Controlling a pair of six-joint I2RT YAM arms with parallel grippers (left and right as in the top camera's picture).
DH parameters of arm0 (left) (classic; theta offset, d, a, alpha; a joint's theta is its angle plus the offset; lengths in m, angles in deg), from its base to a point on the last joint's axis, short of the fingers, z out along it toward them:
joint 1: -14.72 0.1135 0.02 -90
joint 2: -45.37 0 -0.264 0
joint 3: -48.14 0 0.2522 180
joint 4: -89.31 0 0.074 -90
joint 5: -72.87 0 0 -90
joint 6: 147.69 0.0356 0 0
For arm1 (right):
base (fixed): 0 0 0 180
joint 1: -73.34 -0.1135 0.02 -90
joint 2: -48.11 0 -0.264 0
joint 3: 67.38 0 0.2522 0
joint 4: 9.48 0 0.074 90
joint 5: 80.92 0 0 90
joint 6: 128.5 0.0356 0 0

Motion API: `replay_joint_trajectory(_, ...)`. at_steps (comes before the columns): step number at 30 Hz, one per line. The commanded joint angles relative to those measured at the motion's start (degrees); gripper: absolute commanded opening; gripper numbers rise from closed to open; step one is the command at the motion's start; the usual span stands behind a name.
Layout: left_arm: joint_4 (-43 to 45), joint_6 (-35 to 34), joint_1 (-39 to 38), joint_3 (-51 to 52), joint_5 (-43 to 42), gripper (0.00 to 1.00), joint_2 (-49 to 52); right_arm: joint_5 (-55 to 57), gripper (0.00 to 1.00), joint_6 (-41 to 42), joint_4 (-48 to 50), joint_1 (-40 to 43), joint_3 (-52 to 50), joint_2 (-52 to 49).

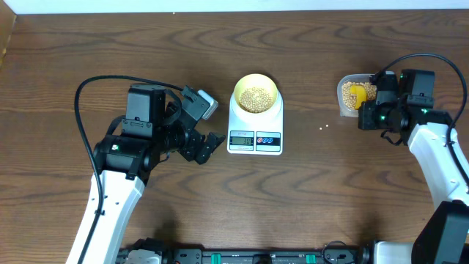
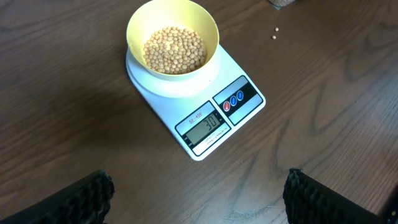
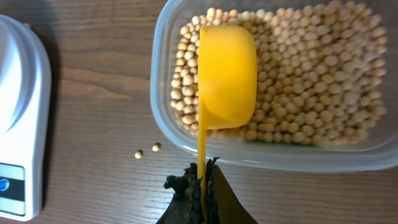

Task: Scoop item into bowl and weigh 50g on scale
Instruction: 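Dip and drag the scoop through the soybeans with the right gripper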

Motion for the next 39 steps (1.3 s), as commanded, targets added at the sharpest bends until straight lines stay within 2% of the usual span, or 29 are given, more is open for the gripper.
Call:
replay_joint_trajectory(1, 0.07, 0.74, -0.15, 0.26, -0.48, 0.89, 0.22, -2.91, 0.01, 2.75, -0.13, -0.24, -1.36, -0.44)
replay_joint_trajectory(15, 0.07, 0.74, -0.15, 0.26, -0.48, 0.89, 0.22, -2.89, 0.01, 4.48, 3.30, -0.11, -4.02, -0.44)
replay_joint_trajectory(24, 0.07, 0.74, -0.15, 0.26, -0.48, 0.89, 0.22, -3.26, 0.01, 8.50, 7.65, 2.69, -4.02, -0.44)
replay_joint_trajectory(39, 0.07, 0.74, -0.17, 0.26, -0.48, 0.89, 0.22, -16.52, 0.01, 8.52, 7.87, 9.70, -4.02, -0.44)
